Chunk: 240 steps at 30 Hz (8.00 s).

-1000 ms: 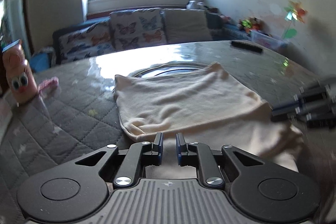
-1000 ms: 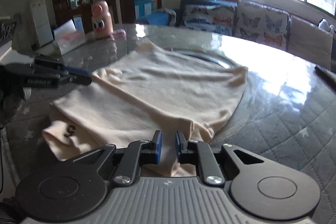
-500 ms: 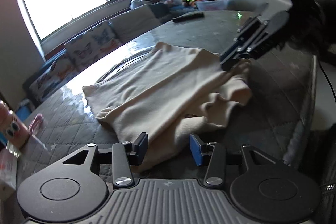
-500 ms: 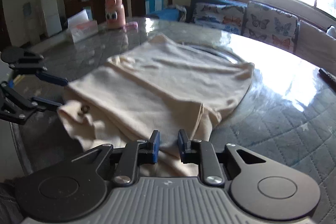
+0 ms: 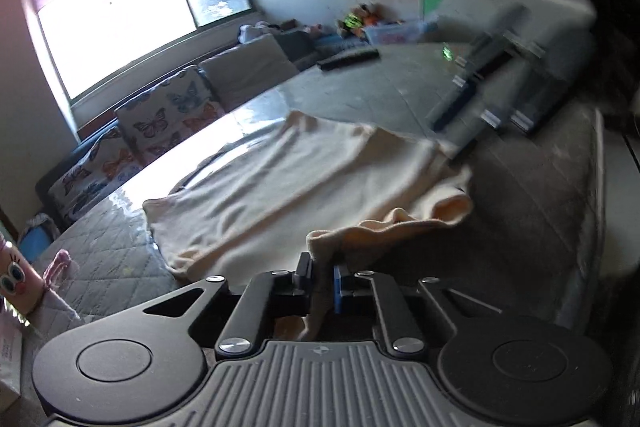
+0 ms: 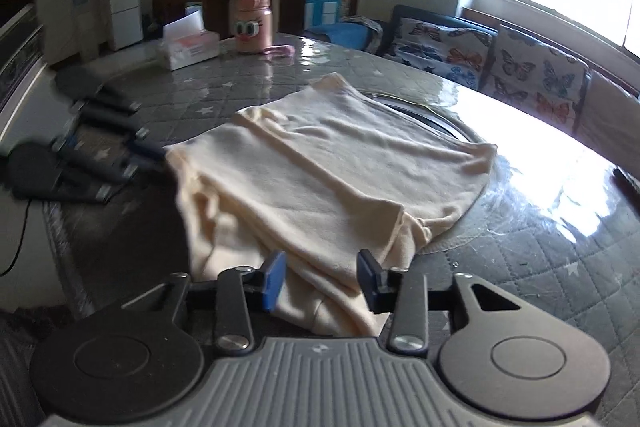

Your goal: Fold clothes

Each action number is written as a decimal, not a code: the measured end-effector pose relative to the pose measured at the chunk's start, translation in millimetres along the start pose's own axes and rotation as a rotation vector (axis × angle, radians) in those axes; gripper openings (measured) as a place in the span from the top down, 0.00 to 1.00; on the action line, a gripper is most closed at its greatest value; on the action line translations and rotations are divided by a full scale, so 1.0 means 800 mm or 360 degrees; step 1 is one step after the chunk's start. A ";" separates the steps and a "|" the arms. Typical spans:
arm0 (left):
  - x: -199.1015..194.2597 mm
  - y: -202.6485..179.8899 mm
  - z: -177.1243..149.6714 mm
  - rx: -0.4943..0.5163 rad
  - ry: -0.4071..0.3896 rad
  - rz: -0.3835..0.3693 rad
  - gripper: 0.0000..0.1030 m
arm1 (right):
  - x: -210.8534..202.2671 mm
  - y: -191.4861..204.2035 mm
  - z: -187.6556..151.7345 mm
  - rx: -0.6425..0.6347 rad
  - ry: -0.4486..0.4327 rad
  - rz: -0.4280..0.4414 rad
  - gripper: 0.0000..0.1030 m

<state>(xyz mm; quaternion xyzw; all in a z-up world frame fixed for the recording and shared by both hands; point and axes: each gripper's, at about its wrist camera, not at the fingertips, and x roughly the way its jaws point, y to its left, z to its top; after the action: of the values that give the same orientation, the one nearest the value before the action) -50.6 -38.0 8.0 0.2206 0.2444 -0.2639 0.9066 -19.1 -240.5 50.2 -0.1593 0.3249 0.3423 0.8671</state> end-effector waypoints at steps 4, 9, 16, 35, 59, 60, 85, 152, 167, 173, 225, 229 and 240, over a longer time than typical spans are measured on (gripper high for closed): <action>0.020 0.025 0.016 -0.0137 0.0023 0.0009 0.91 | -0.002 0.013 -0.002 -0.0111 -0.0001 0.0064 0.48; 0.040 0.044 0.022 -0.0250 0.0054 -0.0010 0.91 | 0.012 0.029 -0.003 -0.0233 -0.0032 0.0035 0.42; 0.028 0.040 0.012 -0.0241 0.0053 -0.0014 0.85 | 0.048 0.021 0.011 -0.0107 -0.0007 0.0053 0.71; 0.004 0.015 -0.034 0.0033 0.0123 0.0121 0.74 | 0.038 -0.003 0.034 0.0106 -0.0085 0.0053 0.90; -0.145 0.012 -0.003 -0.0209 -0.0132 0.0025 0.91 | -0.094 0.045 0.033 -0.0002 -0.0224 0.0257 0.96; -0.140 0.017 0.000 -0.0230 -0.0139 0.0025 0.91 | -0.090 0.040 0.038 0.0009 -0.0229 0.0249 0.96; 0.098 0.143 0.014 -0.0524 0.0183 0.0274 0.80 | 0.133 -0.103 0.067 0.0567 0.0009 -0.0117 0.77; 0.135 0.107 0.058 -0.0666 0.0227 0.0131 0.81 | 0.072 -0.011 0.041 0.0253 0.0032 0.0022 0.81; 0.025 0.065 0.022 -0.0610 0.0128 0.0172 0.81 | 0.026 -0.026 0.008 0.0359 -0.0010 0.0034 0.80; 0.012 0.068 -0.007 -0.0699 0.0178 0.0217 0.80 | 0.053 -0.039 0.018 0.0390 -0.0032 0.0006 0.78; 0.055 0.140 -0.010 -0.1192 0.0230 0.0221 0.66 | 0.090 -0.135 0.008 0.0875 -0.0081 -0.0215 0.80; 0.056 0.140 -0.009 -0.1212 0.0238 0.0227 0.66 | 0.089 -0.137 0.007 0.0898 -0.0093 -0.0200 0.76; 0.042 0.129 0.000 -0.1170 0.0193 0.0259 0.87 | 0.077 -0.127 0.010 0.0873 -0.0155 -0.0194 0.90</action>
<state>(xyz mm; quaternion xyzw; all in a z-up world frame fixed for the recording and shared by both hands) 34.7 28.9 17.2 -0.0853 0.3578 -0.0723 0.9271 89.6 -279.2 20.2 0.0787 0.3531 0.1960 0.9114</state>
